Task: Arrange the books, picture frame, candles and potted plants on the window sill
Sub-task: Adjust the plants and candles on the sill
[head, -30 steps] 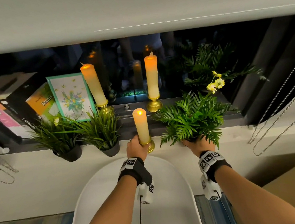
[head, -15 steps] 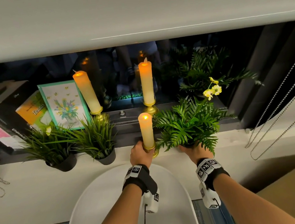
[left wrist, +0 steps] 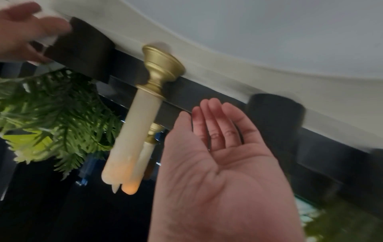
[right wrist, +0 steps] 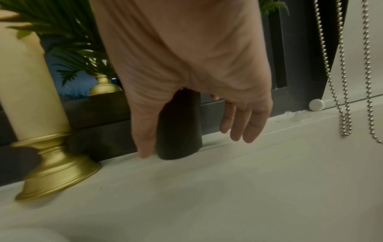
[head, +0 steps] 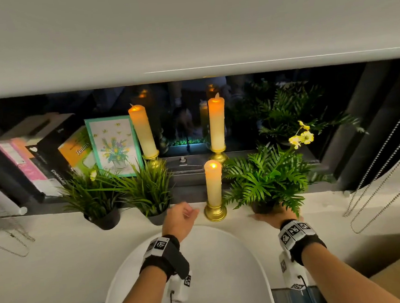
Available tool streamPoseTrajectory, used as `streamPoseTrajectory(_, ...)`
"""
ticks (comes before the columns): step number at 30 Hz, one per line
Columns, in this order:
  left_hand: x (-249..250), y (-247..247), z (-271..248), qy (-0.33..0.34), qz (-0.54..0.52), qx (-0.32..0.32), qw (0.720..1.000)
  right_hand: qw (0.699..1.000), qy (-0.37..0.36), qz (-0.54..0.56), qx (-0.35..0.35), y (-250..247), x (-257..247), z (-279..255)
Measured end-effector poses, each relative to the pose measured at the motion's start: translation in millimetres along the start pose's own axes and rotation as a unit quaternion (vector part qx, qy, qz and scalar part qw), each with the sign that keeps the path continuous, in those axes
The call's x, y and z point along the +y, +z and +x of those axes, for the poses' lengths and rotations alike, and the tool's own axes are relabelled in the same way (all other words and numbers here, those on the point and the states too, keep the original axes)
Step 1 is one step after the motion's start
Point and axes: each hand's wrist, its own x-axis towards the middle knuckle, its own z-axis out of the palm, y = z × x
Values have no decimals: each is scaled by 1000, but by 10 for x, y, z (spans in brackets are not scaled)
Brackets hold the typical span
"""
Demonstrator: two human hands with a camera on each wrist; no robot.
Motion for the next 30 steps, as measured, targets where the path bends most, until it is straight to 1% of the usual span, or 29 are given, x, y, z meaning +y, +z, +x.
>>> streamPoseTrajectory(2, -142, -158, -32, -4, 9, 7, 1000, 1000, 14, -9, 18, 34, 44, 8)
streamPoseTrajectory(5, -336, -354, -80, -34, 36, 28, 998, 998, 38, -39, 34, 18, -12, -241)
streamPoseTrajectory(7, -388, -446, -119, -50, 64, 36, 996, 996, 39, -80, 12, 25, -90, -404)
streamPoseTrajectory(9, -383, -517, -151, -62, 87, 40, 993, 995, 33, -87, -20, 63, -177, -524)
streamPoseTrajectory(12, -334, -603, -180, -81, 125, 45, 988, 994, -18, -90, -64, 27, -400, -749)
streamPoseTrajectory(14, -295, -641, -184, -90, 146, 26, 985, 990, -67, -67, -102, -51, -576, -915)
streamPoseTrajectory(16, -229, -663, -183, -84, 168, -14, 982, 977, -138, -76, -142, -162, -797, -1111)
streamPoseTrajectory(18, -91, -685, -184, -54, 169, -85, 980, 958, -210, -102, -166, -324, -1059, -1333)
streamPoseTrajectory(19, 22, -704, -190, -31, 158, -121, 979, 952, -239, -97, -162, -413, -1194, -1438)
streamPoseTrajectory(20, 146, -732, -199, -2, 143, -144, 979, 949, -266, -87, -143, -522, -1312, -1540)
streamPoseTrajectory(21, 285, -772, -203, 26, 124, -149, 981, 947, -291, -74, -111, -653, -1423, -1622)
streamPoseTrajectory(22, 423, -837, -204, 54, 106, -136, 984, 948, -305, -58, -76, -793, -1533, -1679)
streamPoseTrajectory(24, 690, -1015, -181, 108, 62, -84, 989, 950, -311, 1, -5, -1060, -1722, -1731)
streamPoseTrajectory(26, 905, -1240, -125, 145, 1, -31, 989, 942, -309, 84, 96, -1291, -1882, -1695)
streamPoseTrajectory(28, 1026, -1468, -9, 161, -35, 46, 985, 926, -286, 136, 205, -1465, -2011, -1532)
streamPoseTrajectory(29, 1047, -1565, 65, 161, -45, 85, 982, 922, -265, 144, 241, -1535, -2069, -1416)
streamPoseTrajectory(30, 1050, -1650, 134, 160, -52, 115, 979, 925, -243, 141, 257, -1594, -2121, -1290)
